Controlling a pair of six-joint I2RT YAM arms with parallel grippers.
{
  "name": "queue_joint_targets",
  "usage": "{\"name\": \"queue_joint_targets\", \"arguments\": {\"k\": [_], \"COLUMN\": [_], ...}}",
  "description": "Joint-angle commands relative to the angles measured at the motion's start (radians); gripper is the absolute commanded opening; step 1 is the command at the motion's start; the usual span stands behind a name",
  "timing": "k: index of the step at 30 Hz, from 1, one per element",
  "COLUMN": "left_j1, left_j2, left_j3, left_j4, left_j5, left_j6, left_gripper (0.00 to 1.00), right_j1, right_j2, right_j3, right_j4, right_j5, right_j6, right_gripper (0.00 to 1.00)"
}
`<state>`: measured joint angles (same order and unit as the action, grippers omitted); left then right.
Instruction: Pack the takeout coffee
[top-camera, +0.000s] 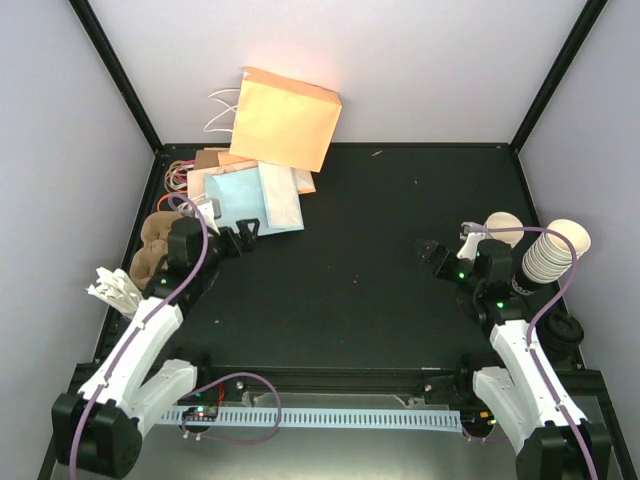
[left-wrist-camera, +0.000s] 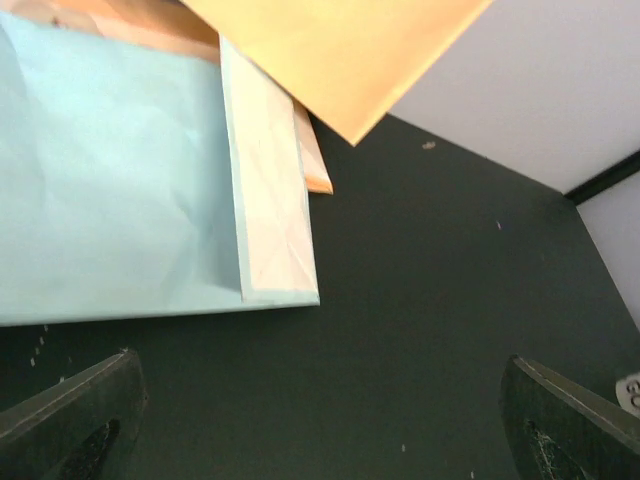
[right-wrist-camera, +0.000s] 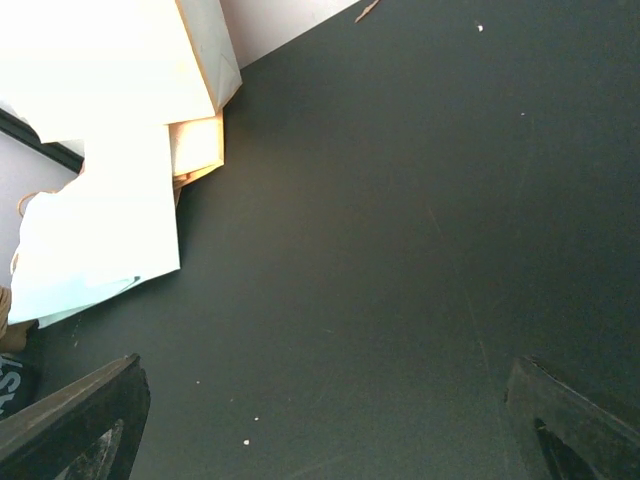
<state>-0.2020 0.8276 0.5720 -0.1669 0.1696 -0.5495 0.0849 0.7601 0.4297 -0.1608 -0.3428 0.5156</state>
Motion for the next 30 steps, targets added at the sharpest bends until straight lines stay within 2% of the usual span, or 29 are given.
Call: {"name": "queue_joint_targets", "arguments": {"k": [1, 6, 17, 19, 22, 24, 30], "left_j1": [0.036, 0.074, 0.213, 0.238, 0.283, 0.301, 0.314], "left_j2": [0.098, 0.218, 0.553, 0.638, 0.773, 0.86, 0.99], "left_j3": [0.134, 0.27, 0.537, 0.594, 0.672, 0.728, 0.846], "left_j4": [-0.047, -0.1, -0.098, -0.085, -0.014, 0.007, 0.017], "left_j5": [-0.019, -0.027, 0.112, 0.205, 0.434, 0.504, 0.465], "left_j6": [0.044, 0.078, 0.064, 0.065, 0.078, 0.064, 0.079], "left_gripper": [0.99, 0.95, 0.89, 0.87, 0.8, 0.77, 0.79], "right_j1": [0.005, 0.005, 0.004, 0.005, 0.003, 0.005, 0.005], "right_j2": [-0.009, -0.019, -0.013, -0.009, -0.003, -0.001, -0.013], "right_j3": [0.006, -0.003, 0.014, 0.017, 0.03, 0.039, 0.038], "right_j4": [-0.008, -0.01, 0.01, 0.013, 0.011, 0.008, 0.004], "right_j5": [0.001, -0.003, -0.022, -0.026, -0.047, -0.061, -0.084], "right_j6": [-0.023, -0.022, -0.004, -0.003, -0.005, -0.004, -0.007], "right_gripper": [1.0, 1.0, 1.0, 1.0, 1.0, 1.0, 1.0]}}
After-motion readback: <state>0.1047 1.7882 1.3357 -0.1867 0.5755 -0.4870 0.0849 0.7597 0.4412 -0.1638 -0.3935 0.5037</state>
